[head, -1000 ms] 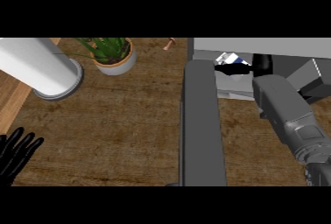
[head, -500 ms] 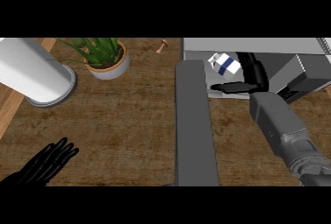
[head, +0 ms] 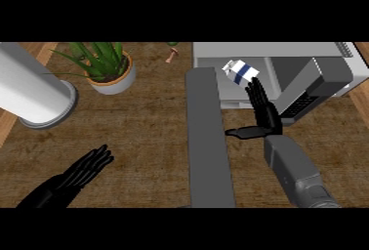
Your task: Pick up the milk, place it into the microwave and close the microwave
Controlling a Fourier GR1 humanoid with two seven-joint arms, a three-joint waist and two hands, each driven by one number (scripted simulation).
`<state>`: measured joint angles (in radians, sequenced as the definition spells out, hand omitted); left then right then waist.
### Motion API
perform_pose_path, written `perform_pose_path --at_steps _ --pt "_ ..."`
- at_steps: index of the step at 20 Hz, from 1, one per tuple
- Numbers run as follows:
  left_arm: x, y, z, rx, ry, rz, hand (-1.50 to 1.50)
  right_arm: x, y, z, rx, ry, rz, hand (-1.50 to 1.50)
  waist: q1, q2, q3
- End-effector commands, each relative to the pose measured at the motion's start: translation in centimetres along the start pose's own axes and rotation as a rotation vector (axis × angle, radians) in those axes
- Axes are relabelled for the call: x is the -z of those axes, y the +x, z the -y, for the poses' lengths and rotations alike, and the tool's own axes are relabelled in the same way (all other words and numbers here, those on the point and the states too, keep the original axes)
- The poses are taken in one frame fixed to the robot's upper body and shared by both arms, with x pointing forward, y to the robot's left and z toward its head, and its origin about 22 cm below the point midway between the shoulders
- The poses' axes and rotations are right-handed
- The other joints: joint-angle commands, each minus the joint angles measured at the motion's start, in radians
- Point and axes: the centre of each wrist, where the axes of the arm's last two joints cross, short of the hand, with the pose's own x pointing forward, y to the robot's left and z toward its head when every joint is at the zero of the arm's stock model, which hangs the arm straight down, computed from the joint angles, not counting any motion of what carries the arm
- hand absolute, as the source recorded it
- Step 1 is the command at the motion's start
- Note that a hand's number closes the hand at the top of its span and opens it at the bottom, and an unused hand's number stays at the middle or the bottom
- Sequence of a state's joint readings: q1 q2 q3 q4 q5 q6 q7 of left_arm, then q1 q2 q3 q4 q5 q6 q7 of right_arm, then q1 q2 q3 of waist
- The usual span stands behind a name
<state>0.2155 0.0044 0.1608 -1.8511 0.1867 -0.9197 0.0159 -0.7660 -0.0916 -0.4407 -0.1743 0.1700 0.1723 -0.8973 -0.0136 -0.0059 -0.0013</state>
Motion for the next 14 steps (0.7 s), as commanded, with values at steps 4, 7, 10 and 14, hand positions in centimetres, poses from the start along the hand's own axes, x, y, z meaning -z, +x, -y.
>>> perform_pose_path --at_steps 4,7,10,14 --pt "2.5 -1.5 0.9 0.030 -0.013 -0.004 1.50 -6.1 -3.1 1.1 -0.042 -0.028 -0.076 -1.50 -0.038 -0.016 -0.003" --pt "5.8 -1.9 1.2 0.075 -0.034 -0.035 1.50 -10.2 -3.8 3.8 -0.074 -0.049 -0.092 -1.50 -0.031 -0.006 -0.002" --pt "7.1 -2.6 1.1 0.090 -0.055 -0.063 1.50 -12.5 -3.6 5.8 -0.084 -0.087 -0.059 -1.50 -0.050 -0.009 -0.003" --pt "8.5 -4.1 2.2 0.143 -0.138 -0.101 1.50 -17.0 -3.4 7.9 -0.081 -0.134 -0.068 -1.50 -0.045 -0.007 -0.003"
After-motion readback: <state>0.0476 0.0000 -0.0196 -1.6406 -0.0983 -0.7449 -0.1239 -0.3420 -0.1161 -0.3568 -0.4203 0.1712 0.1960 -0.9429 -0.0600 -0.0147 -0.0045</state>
